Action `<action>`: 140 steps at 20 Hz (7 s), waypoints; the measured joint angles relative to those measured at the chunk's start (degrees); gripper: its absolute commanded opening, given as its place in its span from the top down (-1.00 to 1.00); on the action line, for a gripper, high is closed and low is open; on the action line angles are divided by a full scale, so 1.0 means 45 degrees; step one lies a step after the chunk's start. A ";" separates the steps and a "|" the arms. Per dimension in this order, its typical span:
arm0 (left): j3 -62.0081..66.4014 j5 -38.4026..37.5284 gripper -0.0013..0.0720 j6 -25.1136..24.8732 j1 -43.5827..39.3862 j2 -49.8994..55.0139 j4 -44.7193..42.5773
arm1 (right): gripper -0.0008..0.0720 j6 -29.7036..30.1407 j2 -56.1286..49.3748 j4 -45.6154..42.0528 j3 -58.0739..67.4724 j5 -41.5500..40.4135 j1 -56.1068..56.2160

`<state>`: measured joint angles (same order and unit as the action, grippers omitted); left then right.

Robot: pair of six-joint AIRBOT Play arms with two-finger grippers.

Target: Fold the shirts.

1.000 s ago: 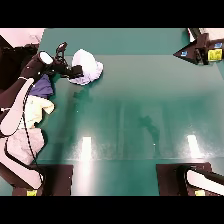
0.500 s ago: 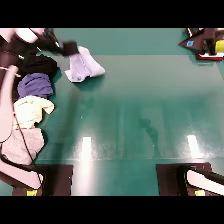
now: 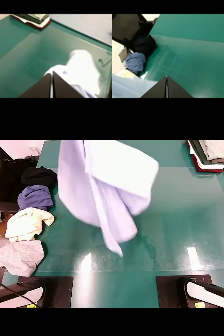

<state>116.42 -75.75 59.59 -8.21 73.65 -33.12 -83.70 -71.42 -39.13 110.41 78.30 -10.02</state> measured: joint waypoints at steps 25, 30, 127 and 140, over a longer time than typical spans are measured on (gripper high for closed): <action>-1.3687 0.2079 -0.84 0.2535 -0.1603 0.0622 -0.1768 | 0.93 0.0000 0.0024 -0.0306 0.0204 0.1710 0.0019; -1.4688 0.4367 -0.84 0.2458 -0.3060 0.0529 -0.1651 | 0.93 0.0000 0.0024 -0.0330 0.0204 0.1797 0.0019; -0.4255 -0.2336 -0.45 0.5163 0.2132 0.4099 -0.9117 | 0.13 -0.0209 -0.2506 -0.8034 -0.3453 0.0238 0.0811; -1.7116 0.0408 -0.44 0.4182 0.2560 -0.2244 -0.7461 | 0.13 0.0709 0.0301 -0.6562 -0.8476 0.0306 -0.0019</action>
<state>39.40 -73.91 78.41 3.31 63.55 -66.70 -80.51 -70.06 -68.66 72.27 79.68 -10.11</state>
